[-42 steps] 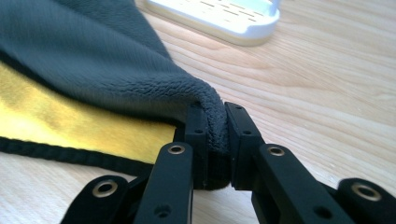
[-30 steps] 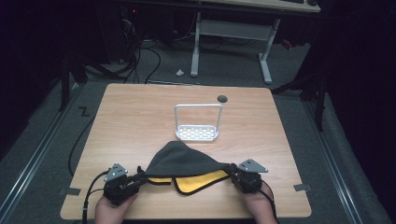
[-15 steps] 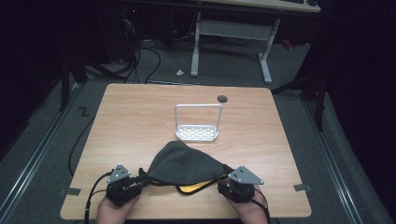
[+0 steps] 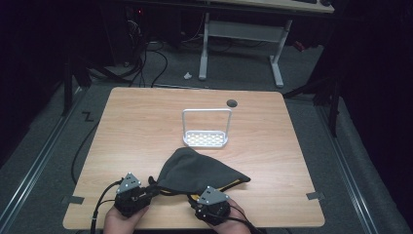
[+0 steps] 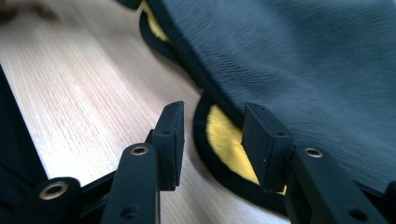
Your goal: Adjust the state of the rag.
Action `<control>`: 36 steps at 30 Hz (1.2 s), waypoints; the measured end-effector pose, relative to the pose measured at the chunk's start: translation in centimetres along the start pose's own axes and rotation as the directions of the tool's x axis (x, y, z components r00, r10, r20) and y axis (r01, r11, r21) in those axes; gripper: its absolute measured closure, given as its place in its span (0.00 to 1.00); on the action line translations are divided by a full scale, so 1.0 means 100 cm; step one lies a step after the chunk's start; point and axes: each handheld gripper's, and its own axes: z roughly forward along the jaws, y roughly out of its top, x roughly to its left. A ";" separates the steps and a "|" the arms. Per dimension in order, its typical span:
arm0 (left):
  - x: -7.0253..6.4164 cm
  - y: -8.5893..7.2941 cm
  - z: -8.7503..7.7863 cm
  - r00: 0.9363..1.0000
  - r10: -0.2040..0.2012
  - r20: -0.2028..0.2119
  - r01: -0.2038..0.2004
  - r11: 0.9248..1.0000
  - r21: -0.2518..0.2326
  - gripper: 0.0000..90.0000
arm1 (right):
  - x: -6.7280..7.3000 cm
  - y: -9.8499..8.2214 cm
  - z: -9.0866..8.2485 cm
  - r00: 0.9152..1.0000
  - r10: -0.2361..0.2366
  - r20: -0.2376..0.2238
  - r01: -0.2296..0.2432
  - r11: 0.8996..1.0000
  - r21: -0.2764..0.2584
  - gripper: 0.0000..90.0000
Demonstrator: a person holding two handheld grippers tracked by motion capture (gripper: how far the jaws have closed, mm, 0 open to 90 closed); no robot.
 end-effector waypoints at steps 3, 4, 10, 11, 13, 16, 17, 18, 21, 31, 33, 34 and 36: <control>-0.003 0.002 -0.002 1.000 0.017 0.002 -0.017 1.000 -0.020 0.90 | -0.002 -0.003 0.004 1.000 -0.009 0.025 0.008 0.999 0.048 0.80; -0.004 0.003 -0.004 1.000 0.022 0.000 -0.022 0.999 -0.025 0.90 | -0.003 -0.005 0.004 0.999 -0.004 0.033 0.003 0.999 0.049 0.86; 0.006 0.009 -0.022 1.000 -0.031 -0.003 0.031 0.993 -0.112 0.91 | -0.025 -0.012 -0.007 0.994 0.022 0.107 -0.029 0.997 0.067 0.91; 0.008 0.010 -0.027 0.999 -0.039 -0.006 0.038 0.991 -0.129 0.91 | -0.032 -0.015 -0.013 0.992 0.037 0.124 -0.045 0.997 0.061 0.91; 0.012 0.013 -0.035 0.999 -0.045 -0.022 0.041 0.988 -0.148 0.91 | -0.044 -0.022 -0.022 0.987 0.064 0.148 -0.073 0.996 0.052 0.91; 0.021 0.014 -0.045 0.997 -0.072 -0.038 0.064 0.982 -0.175 0.91 | -0.063 -0.035 -0.036 0.977 0.105 0.184 -0.118 0.991 0.062 0.91; 0.024 0.013 -0.046 0.996 -0.083 -0.042 0.074 0.981 -0.180 0.91 | -0.069 -0.039 -0.040 0.972 0.125 0.197 -0.140 0.988 0.064 0.91; 0.027 0.013 -0.048 0.995 -0.093 -0.047 0.083 0.979 -0.185 0.91 | -0.075 -0.043 -0.045 0.967 0.137 0.213 -0.155 0.986 0.068 0.92; 0.028 0.014 -0.051 0.994 -0.098 -0.051 0.086 0.977 -0.196 0.91 | -0.090 -0.057 -0.057 0.952 0.158 0.263 -0.185 0.979 0.082 0.92; 0.021 0.018 -0.046 0.996 -0.078 -0.044 0.068 0.980 -0.188 0.91 | -0.120 -0.089 -0.090 0.896 0.262 0.358 -0.302 0.952 0.058 0.87; 0.022 0.017 -0.041 0.995 -0.088 -0.048 0.079 0.982 -0.170 0.90 | -0.119 -0.087 -0.088 0.898 0.283 0.336 -0.315 0.948 0.044 0.81; 0.024 0.016 -0.038 0.994 -0.093 -0.055 0.083 0.983 -0.162 0.90 | -0.118 -0.086 -0.088 0.902 0.286 0.324 -0.315 0.948 0.038 0.79; 0.028 0.012 -0.033 0.991 -0.108 -0.079 0.096 0.985 -0.143 0.90 | -0.115 -0.083 -0.088 0.905 0.292 0.309 -0.315 0.949 0.026 0.77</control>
